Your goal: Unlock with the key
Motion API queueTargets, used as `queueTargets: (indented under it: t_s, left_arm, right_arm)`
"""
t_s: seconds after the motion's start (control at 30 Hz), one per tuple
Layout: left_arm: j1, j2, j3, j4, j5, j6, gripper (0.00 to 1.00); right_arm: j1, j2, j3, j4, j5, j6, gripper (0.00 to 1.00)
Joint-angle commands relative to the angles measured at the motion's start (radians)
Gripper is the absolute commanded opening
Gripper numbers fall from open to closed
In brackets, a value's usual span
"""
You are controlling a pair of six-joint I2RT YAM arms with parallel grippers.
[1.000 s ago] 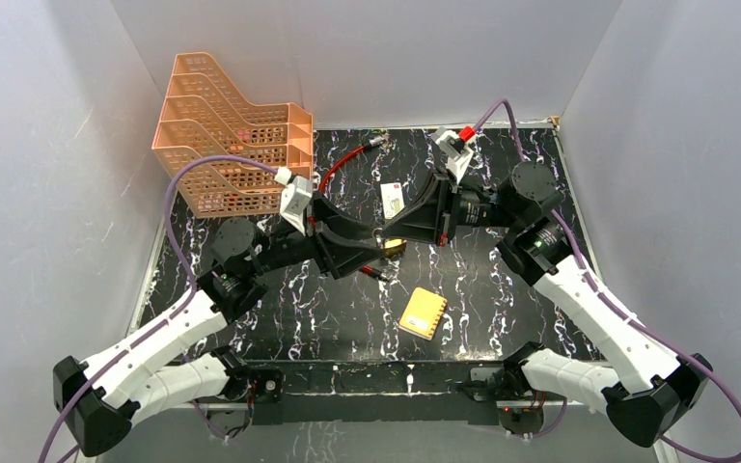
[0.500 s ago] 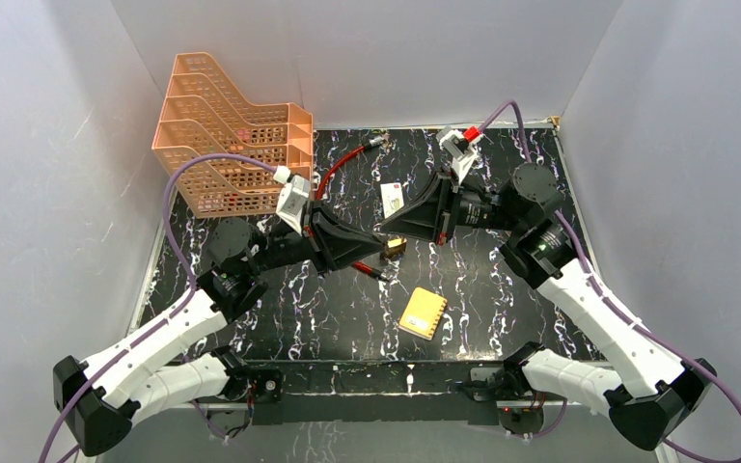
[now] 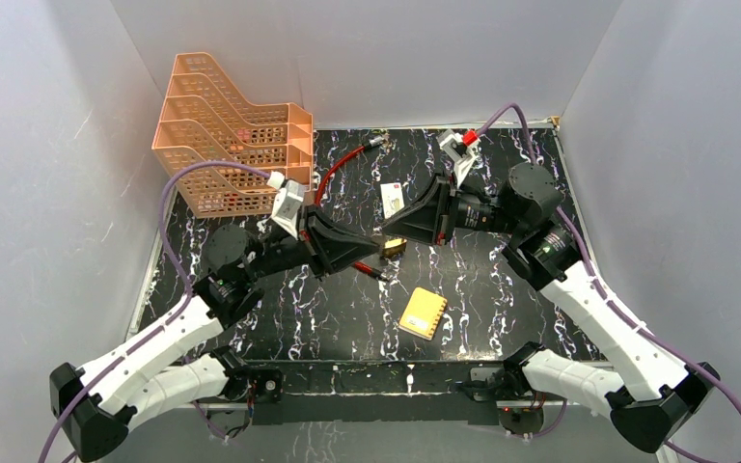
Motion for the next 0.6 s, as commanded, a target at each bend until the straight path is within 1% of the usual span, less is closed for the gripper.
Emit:
queueTargets:
  t_s: [0.0, 0.07, 0.13, 0.17, 0.2, 0.33, 0.4, 0.57]
  left_arm:
    - [-0.004, -0.100, -0.028, 0.085, -0.074, -0.010, 0.00]
    - [-0.004, -0.129, -0.055, 0.112, -0.103, -0.034, 0.00]
    - [-0.003, -0.138, -0.075, 0.144, -0.117, -0.066, 0.00]
    - [-0.004, -0.136, -0.079, 0.158, -0.120, -0.086, 0.00]
    - [-0.003, -0.131, -0.086, 0.183, -0.123, -0.114, 0.00]
    - [-0.004, -0.109, -0.079, 0.234, -0.123, -0.155, 0.00]
    - [-0.003, -0.087, -0.069, 0.253, -0.120, -0.166, 0.00]
    - [-0.004, -0.073, -0.063, 0.263, -0.119, -0.175, 0.00]
  right_arm:
    - [-0.003, -0.038, 0.020, -0.048, 0.032, -0.057, 0.34]
    - [-0.003, -0.057, 0.010, -0.043, 0.030, -0.055, 0.44]
    - [-0.003, -0.063, 0.005, -0.037, 0.014, -0.041, 0.48]
    - [-0.003, -0.059, 0.000, -0.029, -0.004, -0.027, 0.51]
    - [-0.002, -0.064, -0.022, 0.029, -0.031, 0.015, 0.55]
    - [0.044, -0.039, -0.010, 0.056, -0.013, 0.038, 0.55]
    - [0.099, -0.014, 0.013, 0.053, 0.028, 0.020, 0.53]
    - [0.149, 0.006, 0.031, 0.033, 0.066, -0.004, 0.47]
